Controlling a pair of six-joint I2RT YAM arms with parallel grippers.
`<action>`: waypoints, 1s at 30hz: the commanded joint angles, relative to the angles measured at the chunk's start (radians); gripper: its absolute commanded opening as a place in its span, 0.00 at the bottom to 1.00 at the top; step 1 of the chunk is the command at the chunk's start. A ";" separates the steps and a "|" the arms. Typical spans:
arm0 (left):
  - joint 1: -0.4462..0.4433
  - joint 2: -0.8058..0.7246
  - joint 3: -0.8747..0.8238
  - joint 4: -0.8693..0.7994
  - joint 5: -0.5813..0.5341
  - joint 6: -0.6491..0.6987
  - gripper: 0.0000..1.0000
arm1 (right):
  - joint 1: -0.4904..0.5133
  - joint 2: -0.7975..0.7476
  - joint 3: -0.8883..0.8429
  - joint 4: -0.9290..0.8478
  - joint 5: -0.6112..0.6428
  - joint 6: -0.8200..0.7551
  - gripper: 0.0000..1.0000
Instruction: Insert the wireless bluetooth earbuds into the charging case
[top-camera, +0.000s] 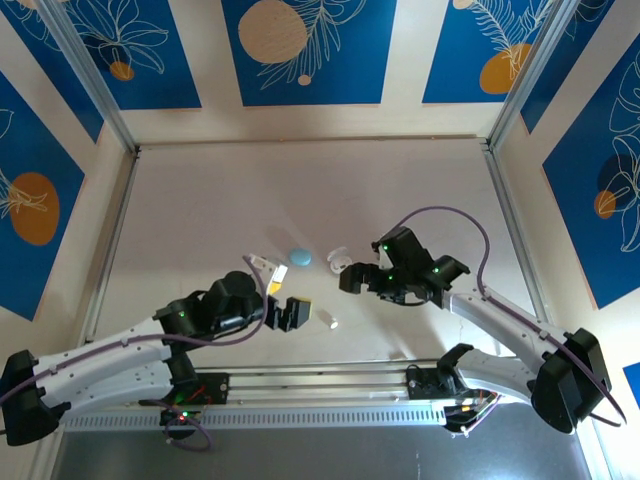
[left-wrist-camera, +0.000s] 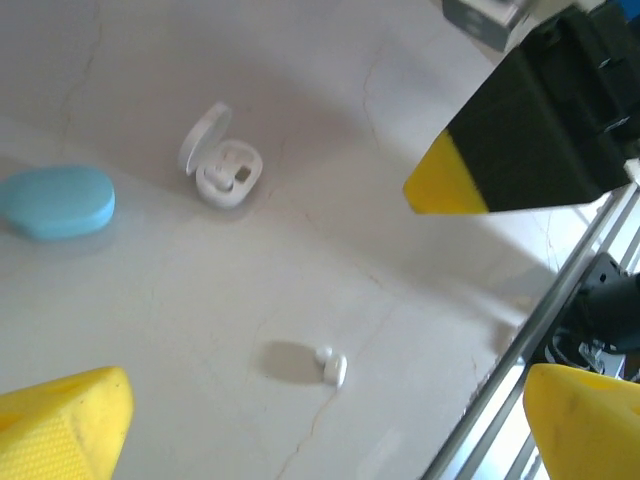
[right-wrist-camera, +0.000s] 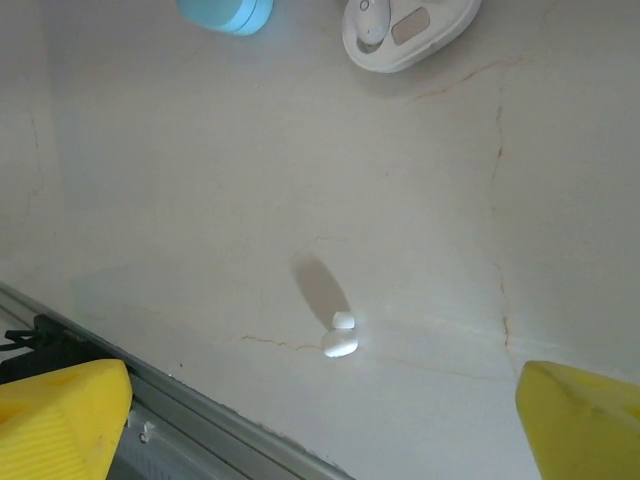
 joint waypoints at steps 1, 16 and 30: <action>0.007 -0.047 -0.027 -0.080 0.009 -0.055 1.00 | 0.034 -0.017 -0.059 0.018 -0.041 0.052 0.93; 0.129 -0.008 -0.031 -0.105 0.017 -0.068 1.00 | 0.269 0.118 -0.083 0.101 0.036 0.082 0.56; 0.272 -0.063 -0.082 -0.055 0.136 -0.109 1.00 | 0.465 0.391 0.038 0.147 0.198 0.118 0.55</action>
